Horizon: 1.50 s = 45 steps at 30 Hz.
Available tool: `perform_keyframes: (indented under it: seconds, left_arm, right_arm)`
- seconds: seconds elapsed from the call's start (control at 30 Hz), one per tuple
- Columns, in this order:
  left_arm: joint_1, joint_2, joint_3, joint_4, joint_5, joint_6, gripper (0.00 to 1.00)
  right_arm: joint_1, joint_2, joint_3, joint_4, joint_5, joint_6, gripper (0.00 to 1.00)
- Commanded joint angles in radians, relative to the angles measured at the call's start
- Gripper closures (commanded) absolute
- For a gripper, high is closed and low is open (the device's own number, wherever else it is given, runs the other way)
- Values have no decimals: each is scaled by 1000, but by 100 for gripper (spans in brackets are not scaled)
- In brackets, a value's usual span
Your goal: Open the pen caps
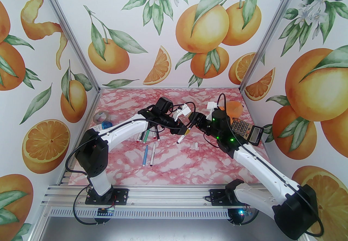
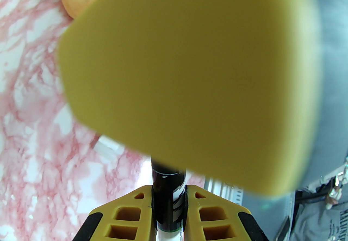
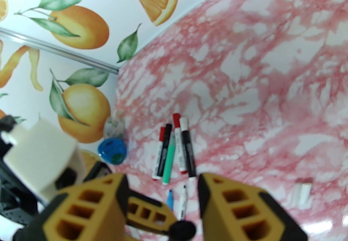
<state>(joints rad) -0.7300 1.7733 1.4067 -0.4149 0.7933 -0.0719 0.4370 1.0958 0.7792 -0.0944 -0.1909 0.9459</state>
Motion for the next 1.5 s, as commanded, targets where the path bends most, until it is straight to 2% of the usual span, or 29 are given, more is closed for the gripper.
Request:
perform_keyframes:
  seconds: [0.0, 0.3, 0.4, 0.7, 1.13, 1.2, 1.3, 1.47]
  left_arm:
    - [-7, -52, -12, 41, 26, 14, 82]
    - [-8, -49, -10, 35, 24, 17, 82]
    - [-14, -43, -11, 34, 8, 15, 82]
    - [-23, -32, -8, 26, -10, 17, 82]
    - [-24, -24, -5, 18, -23, 14, 82]
    - [-24, -20, -5, 18, -18, 14, 78]
    - [-28, -15, -6, 19, -6, 14, 66]
    - [-43, -6, -5, 13, 2, 24, 64]
  right_arm:
    - [-4, 18, -14, 38, -27, 8, 54]
    - [-3, 33, -14, 51, -50, 16, 61]
    - [1, 50, -14, 64, -77, 24, 66]
    - [6, 33, -37, 66, -74, 27, 74]
    - [5, 13, -30, 39, -59, 19, 89]
    - [5, 6, -29, 41, -53, 21, 90]
    - [5, -6, -26, 46, -34, 31, 91]
    - [4, -17, -16, 58, -16, 44, 91]
